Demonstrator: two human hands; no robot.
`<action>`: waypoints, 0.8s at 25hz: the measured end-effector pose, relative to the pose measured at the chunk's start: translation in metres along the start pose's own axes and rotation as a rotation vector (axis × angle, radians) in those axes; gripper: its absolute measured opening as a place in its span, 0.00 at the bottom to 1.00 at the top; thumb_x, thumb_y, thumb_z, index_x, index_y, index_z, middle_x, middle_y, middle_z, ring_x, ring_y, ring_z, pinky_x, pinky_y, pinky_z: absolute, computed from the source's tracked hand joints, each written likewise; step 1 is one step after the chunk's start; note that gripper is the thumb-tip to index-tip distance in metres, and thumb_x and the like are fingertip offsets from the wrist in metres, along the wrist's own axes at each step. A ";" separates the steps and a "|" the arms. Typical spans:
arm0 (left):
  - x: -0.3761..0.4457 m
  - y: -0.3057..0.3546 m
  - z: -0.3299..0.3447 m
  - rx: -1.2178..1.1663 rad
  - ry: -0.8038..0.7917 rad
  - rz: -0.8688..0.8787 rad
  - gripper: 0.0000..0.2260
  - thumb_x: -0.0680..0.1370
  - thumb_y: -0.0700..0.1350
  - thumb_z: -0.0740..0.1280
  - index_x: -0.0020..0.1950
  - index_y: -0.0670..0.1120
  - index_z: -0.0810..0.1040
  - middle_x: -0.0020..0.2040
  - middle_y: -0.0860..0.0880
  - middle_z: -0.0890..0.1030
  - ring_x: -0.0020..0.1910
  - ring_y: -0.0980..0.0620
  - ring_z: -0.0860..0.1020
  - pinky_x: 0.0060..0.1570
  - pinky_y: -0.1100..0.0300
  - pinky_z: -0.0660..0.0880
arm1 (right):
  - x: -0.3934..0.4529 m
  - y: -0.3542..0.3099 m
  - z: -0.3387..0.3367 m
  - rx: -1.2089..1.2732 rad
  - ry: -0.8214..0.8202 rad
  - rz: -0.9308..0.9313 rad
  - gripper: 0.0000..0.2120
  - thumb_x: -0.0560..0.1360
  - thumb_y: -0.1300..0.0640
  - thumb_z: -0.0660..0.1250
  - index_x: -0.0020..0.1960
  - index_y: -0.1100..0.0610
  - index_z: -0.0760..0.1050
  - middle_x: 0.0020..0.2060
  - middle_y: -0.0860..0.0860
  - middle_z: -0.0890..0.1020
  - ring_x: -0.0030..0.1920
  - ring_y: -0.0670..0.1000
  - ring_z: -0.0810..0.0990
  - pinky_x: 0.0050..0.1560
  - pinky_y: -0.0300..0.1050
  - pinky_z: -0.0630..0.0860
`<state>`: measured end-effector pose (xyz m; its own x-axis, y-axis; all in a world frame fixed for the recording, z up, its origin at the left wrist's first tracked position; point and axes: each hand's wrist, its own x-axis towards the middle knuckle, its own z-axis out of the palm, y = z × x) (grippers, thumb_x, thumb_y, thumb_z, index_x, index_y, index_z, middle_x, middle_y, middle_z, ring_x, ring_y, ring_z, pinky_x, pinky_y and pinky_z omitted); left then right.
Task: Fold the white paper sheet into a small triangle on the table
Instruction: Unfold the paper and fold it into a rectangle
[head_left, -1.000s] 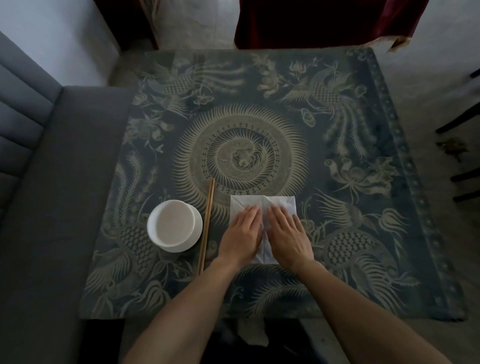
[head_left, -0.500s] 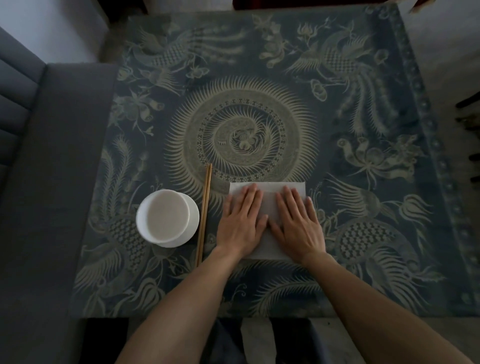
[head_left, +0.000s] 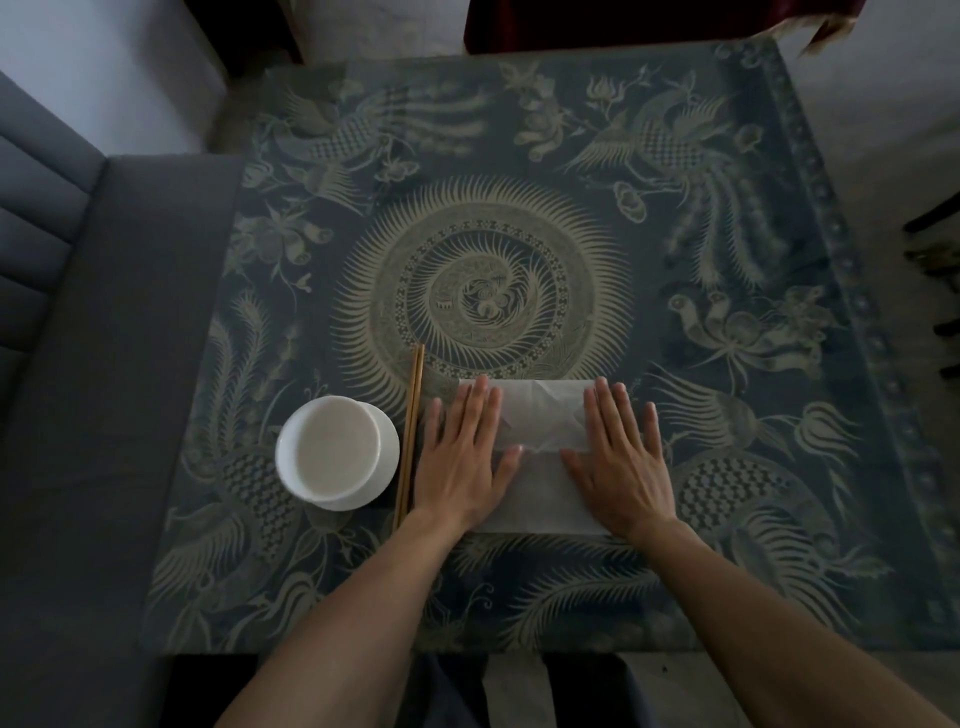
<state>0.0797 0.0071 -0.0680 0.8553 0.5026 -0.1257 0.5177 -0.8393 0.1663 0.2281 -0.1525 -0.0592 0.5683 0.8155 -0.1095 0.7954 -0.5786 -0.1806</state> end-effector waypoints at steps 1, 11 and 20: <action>0.004 0.006 -0.001 -0.043 0.017 0.033 0.31 0.83 0.61 0.45 0.80 0.45 0.42 0.81 0.47 0.42 0.78 0.49 0.40 0.76 0.46 0.40 | 0.005 -0.007 -0.002 0.029 0.039 -0.034 0.32 0.81 0.45 0.50 0.78 0.61 0.50 0.78 0.57 0.52 0.78 0.55 0.46 0.76 0.60 0.46; 0.026 0.002 0.010 -0.043 -0.036 0.082 0.28 0.83 0.57 0.40 0.80 0.45 0.44 0.80 0.48 0.44 0.78 0.51 0.41 0.76 0.48 0.44 | 0.033 -0.009 0.008 -0.056 -0.095 -0.100 0.30 0.82 0.40 0.41 0.79 0.53 0.43 0.79 0.48 0.45 0.77 0.51 0.39 0.75 0.55 0.36; 0.015 -0.006 -0.003 -0.050 -0.011 0.007 0.29 0.83 0.59 0.40 0.79 0.44 0.40 0.80 0.46 0.39 0.77 0.50 0.36 0.75 0.49 0.37 | 0.023 -0.002 -0.004 -0.044 -0.039 0.000 0.33 0.80 0.38 0.39 0.79 0.56 0.42 0.79 0.51 0.43 0.77 0.54 0.37 0.75 0.62 0.40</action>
<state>0.0895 0.0198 -0.0675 0.8587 0.4945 -0.1348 0.5125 -0.8311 0.2157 0.2405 -0.1327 -0.0571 0.5606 0.8148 -0.1476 0.8043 -0.5782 -0.1374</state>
